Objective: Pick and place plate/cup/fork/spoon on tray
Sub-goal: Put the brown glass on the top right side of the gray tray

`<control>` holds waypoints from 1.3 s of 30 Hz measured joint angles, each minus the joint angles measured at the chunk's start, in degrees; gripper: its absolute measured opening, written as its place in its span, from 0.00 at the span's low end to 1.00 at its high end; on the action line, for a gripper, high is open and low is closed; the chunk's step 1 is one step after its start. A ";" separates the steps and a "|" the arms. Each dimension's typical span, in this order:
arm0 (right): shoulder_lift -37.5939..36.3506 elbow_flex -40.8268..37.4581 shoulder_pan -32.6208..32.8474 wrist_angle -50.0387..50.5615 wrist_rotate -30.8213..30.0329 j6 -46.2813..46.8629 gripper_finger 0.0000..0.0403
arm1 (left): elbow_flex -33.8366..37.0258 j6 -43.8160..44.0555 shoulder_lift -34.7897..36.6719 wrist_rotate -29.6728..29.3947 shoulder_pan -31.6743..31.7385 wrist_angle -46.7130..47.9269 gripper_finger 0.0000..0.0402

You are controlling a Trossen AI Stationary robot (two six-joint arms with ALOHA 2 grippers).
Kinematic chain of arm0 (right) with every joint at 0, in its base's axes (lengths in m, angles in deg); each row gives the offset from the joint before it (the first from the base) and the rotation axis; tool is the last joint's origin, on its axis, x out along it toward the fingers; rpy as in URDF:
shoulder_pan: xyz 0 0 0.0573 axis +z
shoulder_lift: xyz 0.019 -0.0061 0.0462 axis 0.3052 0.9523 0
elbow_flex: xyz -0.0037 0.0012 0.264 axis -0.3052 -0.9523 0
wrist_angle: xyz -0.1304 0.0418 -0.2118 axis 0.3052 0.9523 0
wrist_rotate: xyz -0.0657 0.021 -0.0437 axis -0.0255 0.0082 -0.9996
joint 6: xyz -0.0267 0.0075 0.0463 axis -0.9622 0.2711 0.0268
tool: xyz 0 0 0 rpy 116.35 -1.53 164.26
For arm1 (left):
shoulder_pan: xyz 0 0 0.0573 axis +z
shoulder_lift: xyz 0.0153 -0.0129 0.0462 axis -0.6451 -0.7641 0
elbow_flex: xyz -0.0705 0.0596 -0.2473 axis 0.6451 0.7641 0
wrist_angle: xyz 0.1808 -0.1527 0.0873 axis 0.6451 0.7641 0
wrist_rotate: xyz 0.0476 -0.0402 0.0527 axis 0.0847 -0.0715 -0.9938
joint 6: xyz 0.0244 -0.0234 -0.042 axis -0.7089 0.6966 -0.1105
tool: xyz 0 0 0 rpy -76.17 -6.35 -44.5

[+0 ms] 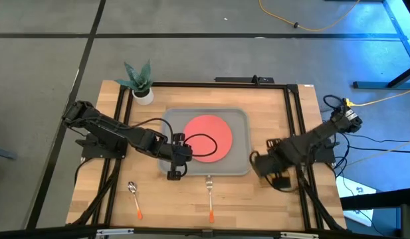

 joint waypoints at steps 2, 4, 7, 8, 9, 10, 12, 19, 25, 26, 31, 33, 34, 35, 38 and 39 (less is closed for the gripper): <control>0.01 1.07 -4.20 0.01 -0.35 -4.75 0.02 | 0.00 -0.21 0.00 -0.04 0.02 -0.01 0.00; 0.01 2.20 -8.79 -0.30 -1.34 -9.68 0.02 | 0.00 -0.21 0.00 -0.04 0.13 -0.01 0.00; -0.01 4.50 -16.42 -0.49 -2.74 -16.03 0.02 | 0.00 -0.14 0.00 -0.04 0.13 0.01 0.00; -0.01 5.21 -19.11 -0.74 -2.96 -17.54 0.02 | 0.00 -0.13 0.00 -0.04 0.13 0.01 0.00; -0.01 5.92 -21.70 -1.03 -3.37 -18.47 0.02 | 0.00 -0.12 0.00 -0.05 0.13 0.00 0.00; 0.03 6.62 -24.27 -1.44 -4.24 -19.10 0.02 | 0.00 -0.11 0.00 -0.05 0.12 0.01 0.00; 0.38 8.10 -29.67 -2.01 -4.96 -19.80 0.02 | 0.00 -0.08 0.00 -0.05 0.13 0.02 0.00; 6.46 13.66 -42.88 -3.31 -4.99 -24.13 0.02 | 0.00 0.07 0.00 -0.04 0.13 0.25 0.00; 14.87 21.60 -49.06 -1.78 -4.09 -30.50 0.02 | 0.00 0.10 0.00 -0.04 0.13 0.76 0.00; 16.15 23.22 -49.91 -0.35 -4.10 -31.49 0.02 | 0.00 0.12 0.00 -0.04 0.13 0.88 0.00; 20.93 29.35 -54.00 2.03 -3.72 -31.46 0.02 | 0.00 0.12 0.00 -0.04 0.13 1.11 0.00; 22.38 30.66 -55.17 2.75 -1.46 -31.44 0.02 | 0.00 0.12 0.00 -0.04 0.26 1.08 0.00; 23.06 30.83 -55.55 2.71 -1.24 -31.14 0.02 | 0.00 0.12 0.00 -0.17 0.38 1.08 0.00; 23.69 30.84 -55.88 2.50 -1.18 -30.58 0.02 | 0.00 0.17 0.00 -0.69 0.51 1.01 0.00; 24.88 30.11 -56.63 2.57 -1.88 -30.21 0.02 | 0.00 2.62 0.00 -5.40 1.29 0.57 0.00; 25.05 29.75 -56.87 2.59 -2.19 -30.21 0.02 | 0.00 3.79 0.00 -8.17 1.63 0.55 0.00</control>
